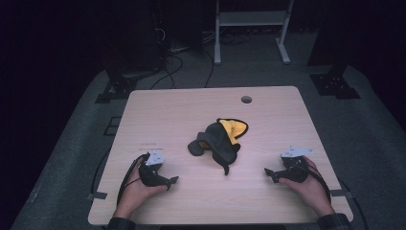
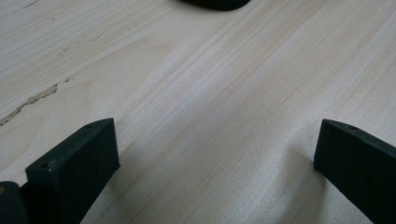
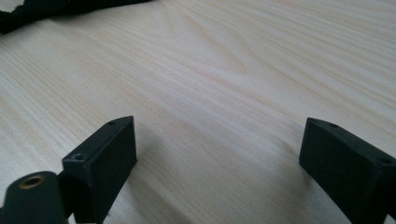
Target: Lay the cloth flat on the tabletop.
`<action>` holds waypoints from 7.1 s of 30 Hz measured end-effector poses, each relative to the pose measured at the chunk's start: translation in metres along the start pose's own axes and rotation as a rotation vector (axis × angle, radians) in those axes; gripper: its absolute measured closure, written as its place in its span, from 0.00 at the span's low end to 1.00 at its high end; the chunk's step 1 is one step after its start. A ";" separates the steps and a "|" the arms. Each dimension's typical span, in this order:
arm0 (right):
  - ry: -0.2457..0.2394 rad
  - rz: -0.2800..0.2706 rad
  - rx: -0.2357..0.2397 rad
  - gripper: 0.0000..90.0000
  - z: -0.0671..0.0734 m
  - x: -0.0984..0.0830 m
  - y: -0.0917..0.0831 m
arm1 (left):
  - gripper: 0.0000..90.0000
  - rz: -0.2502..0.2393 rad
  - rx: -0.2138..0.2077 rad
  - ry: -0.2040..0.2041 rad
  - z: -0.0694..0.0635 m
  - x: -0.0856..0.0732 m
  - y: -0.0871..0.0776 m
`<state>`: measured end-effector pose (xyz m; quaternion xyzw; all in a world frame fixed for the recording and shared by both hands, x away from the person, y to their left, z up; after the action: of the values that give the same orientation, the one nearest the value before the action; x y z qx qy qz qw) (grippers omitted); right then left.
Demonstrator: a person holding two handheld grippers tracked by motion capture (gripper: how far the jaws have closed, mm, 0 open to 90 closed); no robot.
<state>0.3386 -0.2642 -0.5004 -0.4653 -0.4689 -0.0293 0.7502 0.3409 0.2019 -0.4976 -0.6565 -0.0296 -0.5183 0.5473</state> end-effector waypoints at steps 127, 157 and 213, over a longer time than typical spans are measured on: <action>-0.039 -0.068 0.127 0.38 0.023 0.035 0.006 | 0.92 -0.139 0.016 -0.165 0.023 0.107 0.030; 0.013 -0.041 0.212 0.95 0.012 0.100 0.068 | 0.93 -0.156 -0.017 -0.228 0.040 0.090 0.001; 0.120 -0.162 0.054 0.52 -0.034 0.014 -0.055 | 0.73 -0.098 -0.195 0.015 -0.080 0.082 0.007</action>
<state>0.3431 -0.3139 -0.4576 -0.4031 -0.4598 -0.1048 0.7843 0.3308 0.0958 -0.4549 -0.7004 -0.0071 -0.5499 0.4550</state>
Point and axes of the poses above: each handheld gripper's, and its own axes: y roughly forward along the jaws, x roughly out of its top, z roughly to its left, the point moved 2 cm from there along y, roughly forward along the jaws, and after that the axes turned 10 degrees about x, right-handed, at the moved point
